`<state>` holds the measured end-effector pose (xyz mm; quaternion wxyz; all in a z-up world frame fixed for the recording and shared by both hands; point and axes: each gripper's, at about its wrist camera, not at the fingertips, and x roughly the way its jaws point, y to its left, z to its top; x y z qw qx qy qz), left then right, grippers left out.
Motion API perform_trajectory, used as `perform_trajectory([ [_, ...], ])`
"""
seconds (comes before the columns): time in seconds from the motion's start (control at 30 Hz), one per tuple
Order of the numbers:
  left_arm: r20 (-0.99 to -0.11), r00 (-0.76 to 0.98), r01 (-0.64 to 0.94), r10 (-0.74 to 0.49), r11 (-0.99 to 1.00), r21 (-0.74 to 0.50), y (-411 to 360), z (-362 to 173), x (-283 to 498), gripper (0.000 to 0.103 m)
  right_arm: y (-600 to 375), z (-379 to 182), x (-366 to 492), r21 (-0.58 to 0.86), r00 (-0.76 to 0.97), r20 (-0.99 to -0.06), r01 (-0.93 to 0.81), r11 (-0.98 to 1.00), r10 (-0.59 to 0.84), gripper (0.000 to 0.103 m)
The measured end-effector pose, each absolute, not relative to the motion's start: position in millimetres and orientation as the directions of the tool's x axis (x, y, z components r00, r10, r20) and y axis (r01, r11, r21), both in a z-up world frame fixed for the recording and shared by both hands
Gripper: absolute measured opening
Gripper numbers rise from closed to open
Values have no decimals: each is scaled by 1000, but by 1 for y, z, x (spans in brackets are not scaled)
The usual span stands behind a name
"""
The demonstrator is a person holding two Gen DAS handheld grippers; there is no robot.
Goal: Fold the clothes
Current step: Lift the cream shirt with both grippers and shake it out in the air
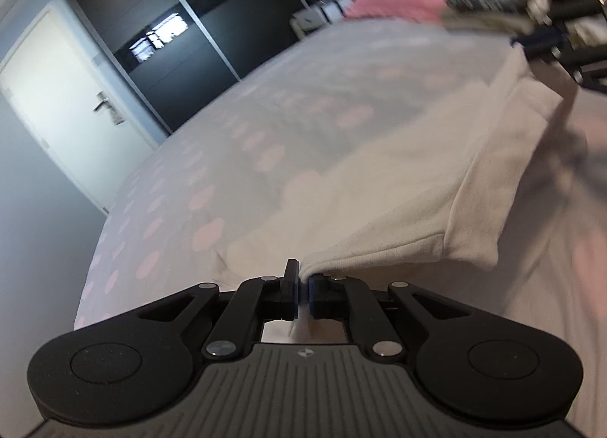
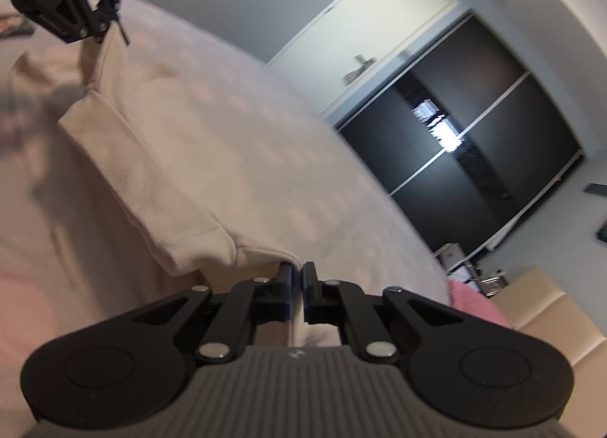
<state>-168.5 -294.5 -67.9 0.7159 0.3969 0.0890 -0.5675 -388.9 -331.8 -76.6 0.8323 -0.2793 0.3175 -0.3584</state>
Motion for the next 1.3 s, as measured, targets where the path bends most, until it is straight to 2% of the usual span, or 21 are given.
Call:
perform_trajectory([
  [0.23, -475, 319, 932, -820, 180, 314, -272, 60, -141, 2, -328, 32, -398, -611, 530, -133, 621, 490, -837, 5],
  [0.37, -375, 308, 936, -875, 208, 284, -249, 140, -151, 2, -312, 101, -408, -561, 538, 16, 702, 438, -843, 5],
  [0.5, -236, 289, 935, -928, 221, 276, -213, 204, -172, 2, -285, 165, -426, -491, 524, 172, 780, 389, -834, 5],
  [0.63, -116, 241, 953, -963, 213, 216, -163, 247, -191, 2, -243, 206, -451, -440, 503, 322, 830, 344, -802, 5],
  [0.93, 153, 154, 969, -976, 179, 168, -79, 312, -227, 2, -161, 273, -500, -298, 415, 571, 909, 292, -708, 5],
  [1.0, 198, 138, 968, -970, 175, 183, -71, 325, -233, 2, -150, 287, -505, -274, 394, 609, 919, 284, -688, 5],
  [1.1, 218, 134, 966, -967, 177, 191, -72, 332, -237, 2, -145, 303, -507, -258, 382, 628, 924, 281, -678, 5],
  [1.2, 181, 147, 964, -972, 182, 193, -90, 326, -233, 2, -153, 306, -501, -259, 390, 603, 921, 292, -696, 5],
  [1.3, 97, 171, 968, -980, 186, 171, -111, 301, -216, 2, -172, 293, -489, -276, 412, 539, 910, 308, -734, 5],
])
